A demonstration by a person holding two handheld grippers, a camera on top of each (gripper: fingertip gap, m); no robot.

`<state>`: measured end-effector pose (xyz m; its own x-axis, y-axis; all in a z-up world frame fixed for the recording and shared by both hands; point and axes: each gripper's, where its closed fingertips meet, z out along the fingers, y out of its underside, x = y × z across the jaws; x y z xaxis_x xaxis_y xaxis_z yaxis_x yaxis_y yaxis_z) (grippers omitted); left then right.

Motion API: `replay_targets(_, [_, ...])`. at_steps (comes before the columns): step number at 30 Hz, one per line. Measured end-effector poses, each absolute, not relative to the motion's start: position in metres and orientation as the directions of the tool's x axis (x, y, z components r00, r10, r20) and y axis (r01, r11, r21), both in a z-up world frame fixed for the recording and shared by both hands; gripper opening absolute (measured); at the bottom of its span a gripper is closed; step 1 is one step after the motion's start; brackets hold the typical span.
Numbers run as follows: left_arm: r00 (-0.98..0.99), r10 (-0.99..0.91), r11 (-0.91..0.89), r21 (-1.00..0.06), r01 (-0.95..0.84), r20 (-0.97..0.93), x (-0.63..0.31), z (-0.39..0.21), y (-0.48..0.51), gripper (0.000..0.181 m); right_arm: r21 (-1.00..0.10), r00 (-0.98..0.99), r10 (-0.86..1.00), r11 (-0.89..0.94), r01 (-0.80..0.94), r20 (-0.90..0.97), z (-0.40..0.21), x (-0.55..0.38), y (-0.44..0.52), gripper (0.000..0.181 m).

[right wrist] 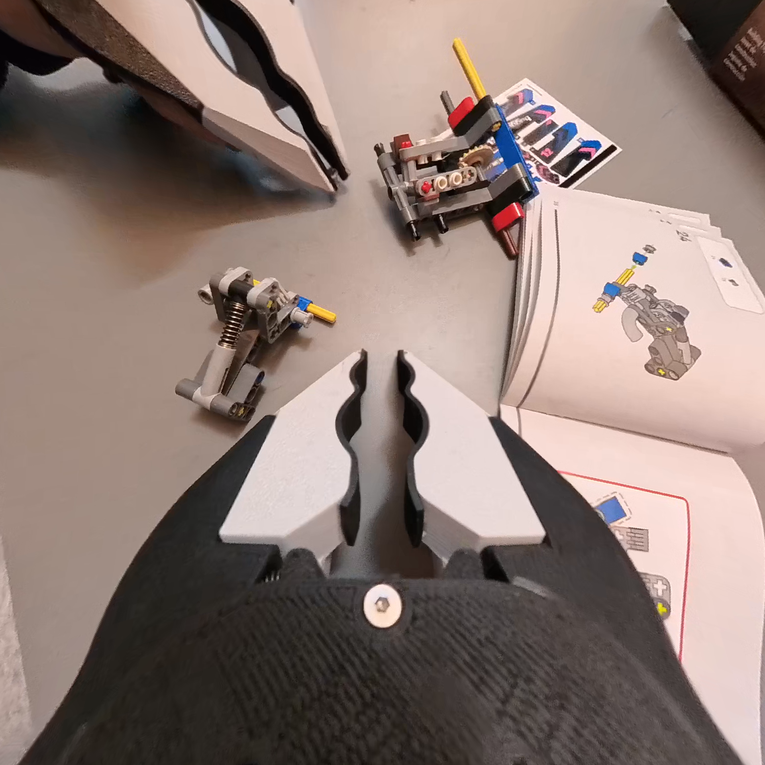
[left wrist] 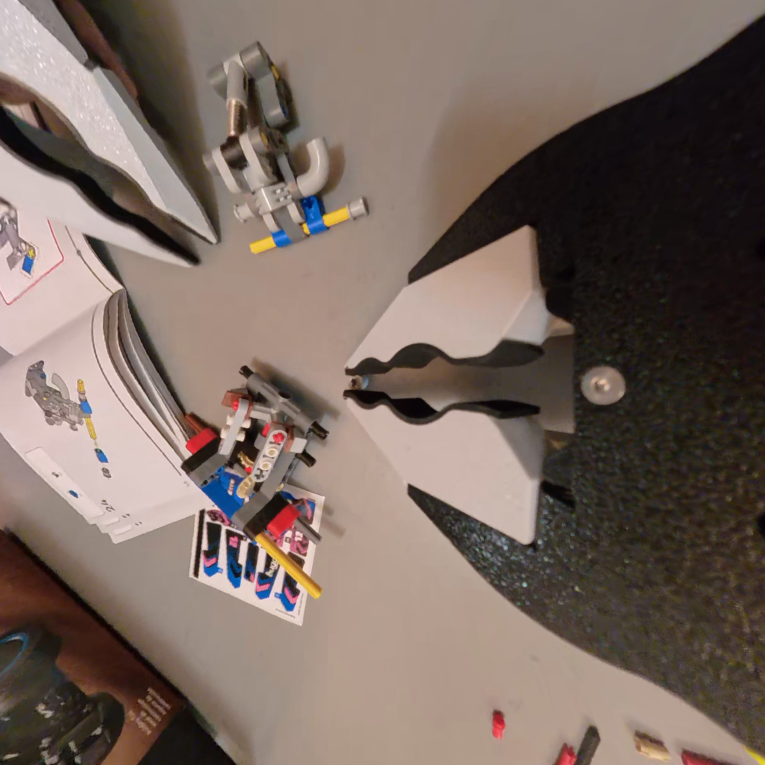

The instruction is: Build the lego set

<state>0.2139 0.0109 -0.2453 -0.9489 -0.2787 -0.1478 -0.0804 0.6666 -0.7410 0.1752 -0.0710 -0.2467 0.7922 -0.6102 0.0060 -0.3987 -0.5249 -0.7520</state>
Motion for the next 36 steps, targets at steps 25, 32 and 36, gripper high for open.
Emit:
replay_targets(25, [-0.647,-0.09,0.152,-0.653,0.742,-0.757,0.155,-0.118,-0.074,0.004,-0.795,0.773,-0.219,0.304,-0.525,-0.595,-0.121,0.154,-0.06,0.024])
replay_targets(32, [-0.706,-0.071,-0.019,-0.707,0.707,-0.704,0.135,-0.096,-0.08,0.004,-0.571,0.712,0.115,0.516,-0.638,-0.692,-0.093,0.146,-0.075,0.017])
replay_targets(36, [-0.723,-0.06,-0.092,-0.718,0.69,-0.688,0.126,-0.084,-0.084,0.004,-0.461,0.671,0.271,0.55,-0.696,-0.69,-0.084,0.139,-0.079,0.012])
